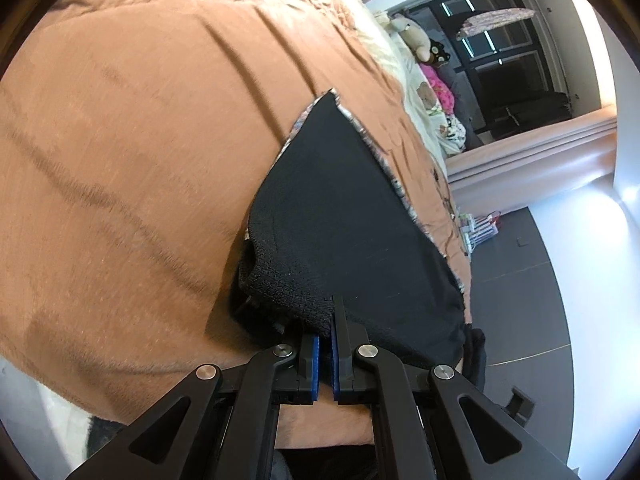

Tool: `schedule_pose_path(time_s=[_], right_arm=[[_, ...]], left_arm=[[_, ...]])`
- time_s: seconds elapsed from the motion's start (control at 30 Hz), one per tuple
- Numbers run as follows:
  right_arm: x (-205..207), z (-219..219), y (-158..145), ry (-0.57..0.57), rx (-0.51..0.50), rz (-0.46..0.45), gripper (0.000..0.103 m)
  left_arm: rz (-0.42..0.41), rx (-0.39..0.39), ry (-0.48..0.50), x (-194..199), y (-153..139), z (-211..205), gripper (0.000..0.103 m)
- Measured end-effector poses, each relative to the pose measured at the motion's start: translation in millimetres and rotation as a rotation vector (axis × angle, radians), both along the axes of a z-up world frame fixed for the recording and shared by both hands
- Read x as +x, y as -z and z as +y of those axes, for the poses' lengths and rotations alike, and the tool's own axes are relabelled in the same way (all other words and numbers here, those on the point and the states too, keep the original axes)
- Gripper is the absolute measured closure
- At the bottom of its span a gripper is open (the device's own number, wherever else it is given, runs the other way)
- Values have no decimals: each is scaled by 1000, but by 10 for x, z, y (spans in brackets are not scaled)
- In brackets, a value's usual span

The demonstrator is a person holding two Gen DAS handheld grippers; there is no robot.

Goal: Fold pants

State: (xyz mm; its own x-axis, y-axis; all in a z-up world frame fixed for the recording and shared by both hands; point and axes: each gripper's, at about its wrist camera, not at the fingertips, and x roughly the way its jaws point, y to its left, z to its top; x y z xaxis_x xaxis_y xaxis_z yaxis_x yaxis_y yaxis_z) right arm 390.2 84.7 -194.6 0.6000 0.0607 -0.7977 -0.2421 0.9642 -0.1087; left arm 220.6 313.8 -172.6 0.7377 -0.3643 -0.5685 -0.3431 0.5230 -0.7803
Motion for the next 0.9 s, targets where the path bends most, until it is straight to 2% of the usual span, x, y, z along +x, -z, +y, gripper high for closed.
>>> schedule_pose_path(time_s=[0.13,0.17,0.27,0.3,0.43,0.47,0.5,0.57,0.67,0.9], right_arm=[[-58,-55,-22,-35,28,46,0],[-106,-87,-37,-46,36,54,0],[-208,-168,-91,-92,96,60,0],[-214,-224,-135,-105,127,58,0],[-231,-395,-234,-145,263,52,0],[-209,-430,-247,-152,296,55,3],[-186,-467,-251,-160,335,66,7],[-98,-532,-220,-162,375,94,24],[3,-615,-163,-153,420,113,33],[317,-644,-62,-114,509,174,33]], left_arm=[[44,-4,19,-93,62,31,97],[45,-5,14,-133,61,54,93],[45,12,-32,-293,24,158,70],[39,14,-49,-346,10,201,67],[28,3,-80,-448,-16,333,67],[29,0,-84,-458,-15,350,67],[28,-2,-86,-461,-15,357,67],[27,-1,-90,-463,-23,354,67],[24,-2,-93,-445,-32,344,67],[33,1,-84,-404,-42,317,67]])
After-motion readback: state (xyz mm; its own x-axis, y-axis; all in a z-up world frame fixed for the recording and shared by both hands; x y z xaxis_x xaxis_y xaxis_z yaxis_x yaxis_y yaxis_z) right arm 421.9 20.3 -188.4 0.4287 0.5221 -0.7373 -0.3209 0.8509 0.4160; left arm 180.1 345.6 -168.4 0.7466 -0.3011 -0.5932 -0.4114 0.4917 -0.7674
